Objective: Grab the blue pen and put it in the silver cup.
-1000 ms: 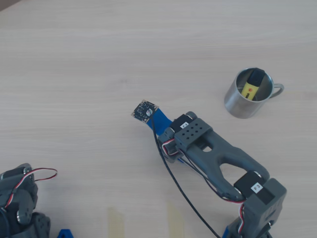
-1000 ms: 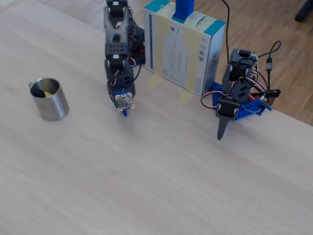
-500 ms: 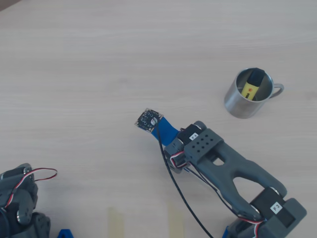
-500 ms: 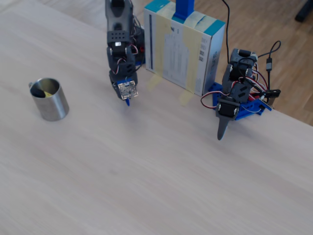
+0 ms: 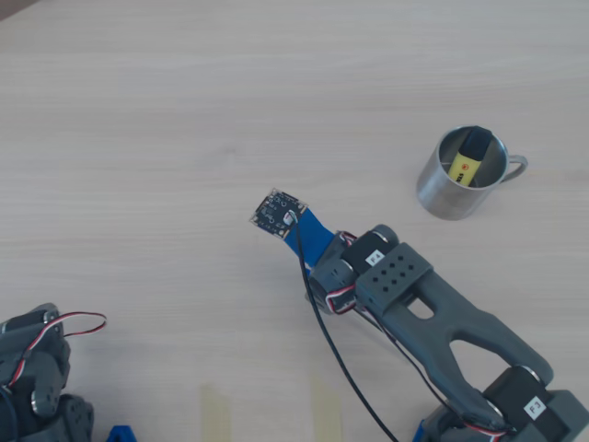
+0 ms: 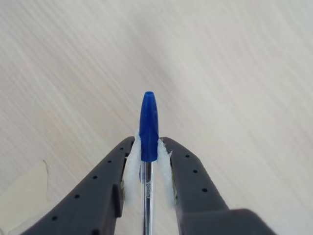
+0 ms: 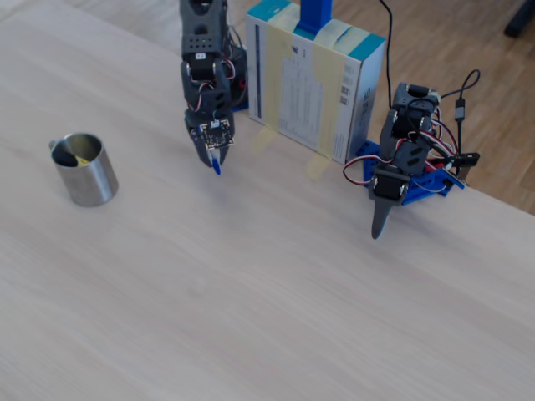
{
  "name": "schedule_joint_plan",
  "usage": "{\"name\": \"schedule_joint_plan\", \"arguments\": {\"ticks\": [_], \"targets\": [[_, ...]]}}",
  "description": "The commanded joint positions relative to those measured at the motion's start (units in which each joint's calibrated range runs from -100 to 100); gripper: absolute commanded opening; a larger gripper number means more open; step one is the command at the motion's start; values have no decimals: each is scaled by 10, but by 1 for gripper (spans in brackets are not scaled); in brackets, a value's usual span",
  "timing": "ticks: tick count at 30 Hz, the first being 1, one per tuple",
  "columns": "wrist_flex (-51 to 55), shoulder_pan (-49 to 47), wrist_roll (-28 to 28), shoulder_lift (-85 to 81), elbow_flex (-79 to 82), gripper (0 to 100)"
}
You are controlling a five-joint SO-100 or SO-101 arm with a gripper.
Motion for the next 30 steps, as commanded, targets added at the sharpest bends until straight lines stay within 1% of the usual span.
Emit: {"name": "schedule_joint_plan", "arguments": {"ticks": [1, 10, 15, 20, 30], "targets": [[-4, 1, 2, -50, -10, 2], [-5, -2, 1, -140, -11, 2], [-44, -8, 2, -181, -2, 2], [-49, -14, 2, -209, -11, 2], [-128, -24, 2, -280, 7, 2]]}}
